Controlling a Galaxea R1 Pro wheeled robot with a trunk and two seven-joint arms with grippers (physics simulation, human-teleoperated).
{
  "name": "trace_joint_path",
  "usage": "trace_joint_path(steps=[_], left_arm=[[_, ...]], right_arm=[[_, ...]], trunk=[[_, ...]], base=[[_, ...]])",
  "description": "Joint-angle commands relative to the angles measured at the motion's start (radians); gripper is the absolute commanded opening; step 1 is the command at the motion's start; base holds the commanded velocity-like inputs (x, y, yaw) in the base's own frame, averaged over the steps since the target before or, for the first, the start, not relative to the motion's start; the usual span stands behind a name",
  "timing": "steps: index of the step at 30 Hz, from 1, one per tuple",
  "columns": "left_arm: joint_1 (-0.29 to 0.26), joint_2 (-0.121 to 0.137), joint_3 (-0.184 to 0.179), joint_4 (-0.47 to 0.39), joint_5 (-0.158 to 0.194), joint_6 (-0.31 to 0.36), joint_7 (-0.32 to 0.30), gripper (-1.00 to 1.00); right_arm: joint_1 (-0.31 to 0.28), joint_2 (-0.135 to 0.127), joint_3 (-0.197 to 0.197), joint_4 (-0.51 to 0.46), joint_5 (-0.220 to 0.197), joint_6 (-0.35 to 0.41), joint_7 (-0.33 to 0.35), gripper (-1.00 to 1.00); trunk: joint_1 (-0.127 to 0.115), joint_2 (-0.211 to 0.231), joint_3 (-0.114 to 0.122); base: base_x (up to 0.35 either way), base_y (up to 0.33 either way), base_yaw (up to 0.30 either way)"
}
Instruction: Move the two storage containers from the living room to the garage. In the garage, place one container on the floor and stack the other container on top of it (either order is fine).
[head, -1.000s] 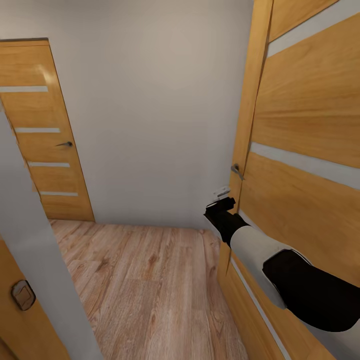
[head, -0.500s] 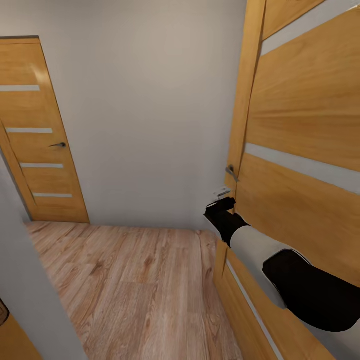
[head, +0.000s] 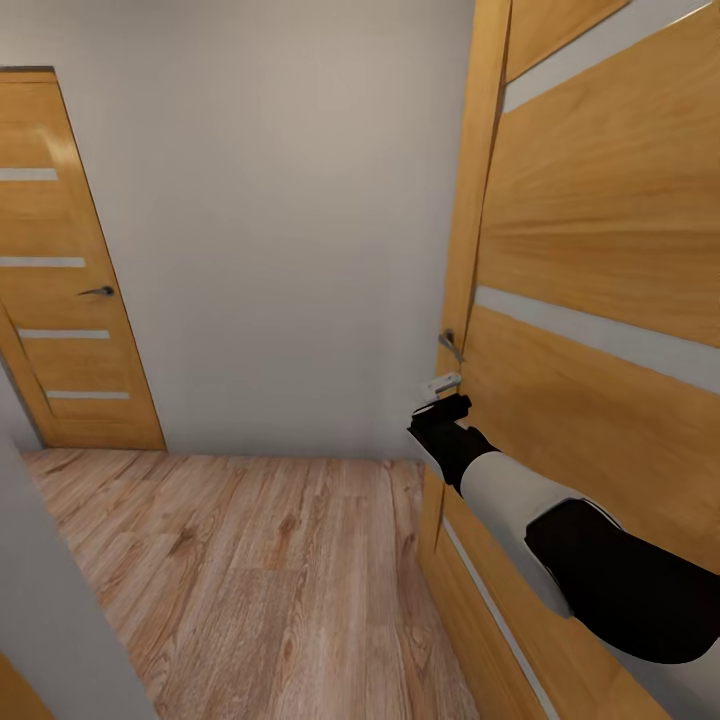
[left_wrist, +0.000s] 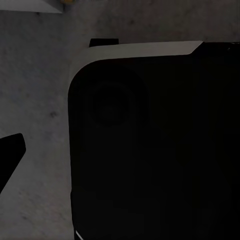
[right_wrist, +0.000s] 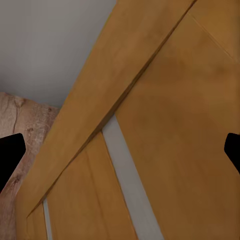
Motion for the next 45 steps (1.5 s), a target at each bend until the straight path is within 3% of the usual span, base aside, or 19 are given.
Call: trace_joint_path(steps=[1, 24, 45], left_arm=[[0.0, 0.0, -0.001, -0.001, 0.002, -0.001, 0.0, 1.0], [0.0, 0.0, -0.001, -0.001, 0.001, -0.001, -0.009, 1.0], [0.0, 0.0, -0.001, -0.001, 0.001, -0.001, -0.008, 1.0]], right_arm=[[-0.001, 0.0, 0.008, 0.0, -0.008, 0.006, -0.006, 1.0], [-0.001, -0.006, 0.008, 0.0, -0.008, 0.006, -0.004, 1.0], [-0.001, -0.01, 0.011, 0.001, -0.007, 0.006, -0.007, 1.0]], trunk=[[0.0, -0.001, -0.001], [0.0, -0.001, -0.001], [0.0, -0.001, -0.001]], base=[[0.007, 0.0, -0.004], [0.202, 0.0, 0.0], [0.012, 0.0, 0.0]])
